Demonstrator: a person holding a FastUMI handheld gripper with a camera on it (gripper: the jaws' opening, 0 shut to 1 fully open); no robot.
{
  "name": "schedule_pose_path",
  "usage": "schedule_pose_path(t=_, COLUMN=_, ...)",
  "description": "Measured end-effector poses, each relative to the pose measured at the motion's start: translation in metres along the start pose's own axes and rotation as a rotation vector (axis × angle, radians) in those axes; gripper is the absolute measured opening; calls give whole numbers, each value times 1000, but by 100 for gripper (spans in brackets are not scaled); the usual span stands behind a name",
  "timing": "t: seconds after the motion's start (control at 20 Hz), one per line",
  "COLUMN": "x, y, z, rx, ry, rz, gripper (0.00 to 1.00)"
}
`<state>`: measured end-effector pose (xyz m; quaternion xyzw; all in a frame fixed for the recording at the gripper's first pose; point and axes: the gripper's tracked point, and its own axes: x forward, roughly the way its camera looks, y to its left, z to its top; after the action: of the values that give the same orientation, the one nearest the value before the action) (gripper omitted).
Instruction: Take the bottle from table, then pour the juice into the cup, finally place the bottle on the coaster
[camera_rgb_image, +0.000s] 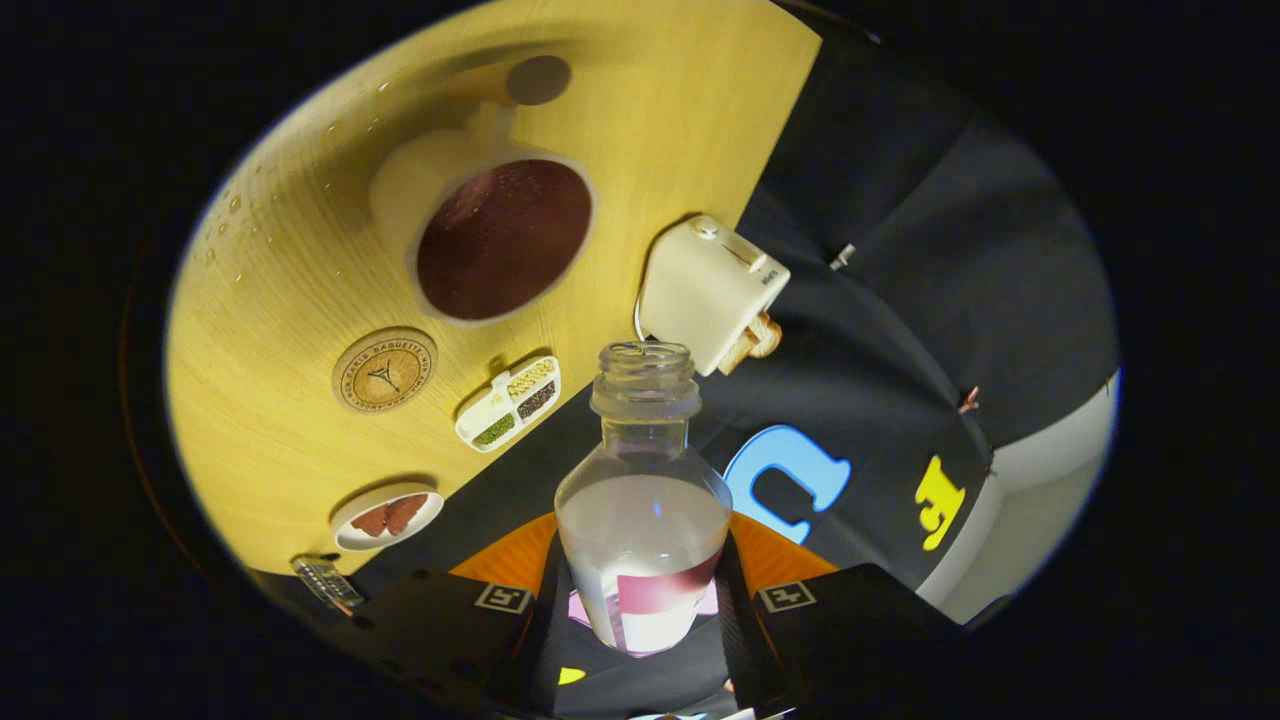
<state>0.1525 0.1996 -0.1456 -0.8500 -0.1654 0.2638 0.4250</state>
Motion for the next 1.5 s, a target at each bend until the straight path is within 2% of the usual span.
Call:
schedule_pose_path(t=0.4, x=-19, y=-13, z=-63, rx=545, ry=137, rz=-47, gripper=67)
schedule_pose_path(t=0.55, x=-26, y=-13, z=-89, rx=842, ry=194, rz=-84, gripper=67)
schedule_pose_path(t=0.75, x=-25, y=1, z=-108, rx=1166, ry=247, rz=-72, gripper=67)
schedule_pose_path(t=0.95, x=-15, y=18, z=-114, rx=1513, ry=260, rz=-57, gripper=67)
schedule_pose_path(t=1.15, x=-5, y=32, z=-126, rx=1905, ry=258, rz=-107, gripper=68)
schedule_pose_path(t=1.3, x=6, y=43, z=-119, rx=2050, ry=218, rz=-137, gripper=67)
schedule_pose_path(t=1.5, x=23, y=61, z=-105, rx=2136, ry=189, rz=-146, gripper=68)
